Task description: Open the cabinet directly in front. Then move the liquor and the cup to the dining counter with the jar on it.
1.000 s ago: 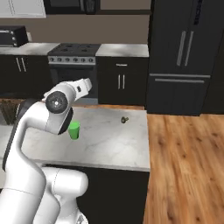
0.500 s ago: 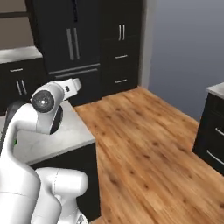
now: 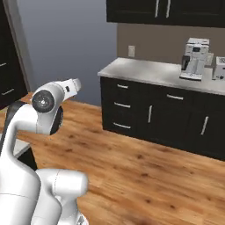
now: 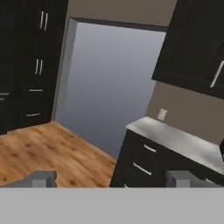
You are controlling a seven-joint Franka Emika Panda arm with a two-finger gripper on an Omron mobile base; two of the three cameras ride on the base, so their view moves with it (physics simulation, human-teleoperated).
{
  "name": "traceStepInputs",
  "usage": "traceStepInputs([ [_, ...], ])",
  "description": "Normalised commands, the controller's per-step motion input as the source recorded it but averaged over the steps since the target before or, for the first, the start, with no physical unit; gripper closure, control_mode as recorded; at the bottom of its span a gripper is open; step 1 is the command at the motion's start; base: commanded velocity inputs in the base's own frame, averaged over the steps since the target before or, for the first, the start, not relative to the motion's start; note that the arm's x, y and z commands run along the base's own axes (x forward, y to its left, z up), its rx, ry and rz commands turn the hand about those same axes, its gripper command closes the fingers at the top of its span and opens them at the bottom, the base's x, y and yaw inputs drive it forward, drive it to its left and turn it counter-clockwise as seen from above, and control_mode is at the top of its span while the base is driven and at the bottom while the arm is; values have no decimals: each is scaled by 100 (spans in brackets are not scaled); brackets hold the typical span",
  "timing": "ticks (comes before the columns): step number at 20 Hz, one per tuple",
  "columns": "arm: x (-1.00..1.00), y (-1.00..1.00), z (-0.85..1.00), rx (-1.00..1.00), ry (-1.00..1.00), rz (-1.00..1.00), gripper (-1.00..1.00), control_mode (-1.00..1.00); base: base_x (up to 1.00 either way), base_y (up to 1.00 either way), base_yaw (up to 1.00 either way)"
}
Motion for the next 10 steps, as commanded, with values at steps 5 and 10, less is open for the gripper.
traceStepInputs([
  [5, 0, 0, 0, 0, 0, 0, -100, 100, 0, 0, -100],
  [10, 0, 0, 0, 0, 0, 0, -100, 100, 0, 0, -100],
])
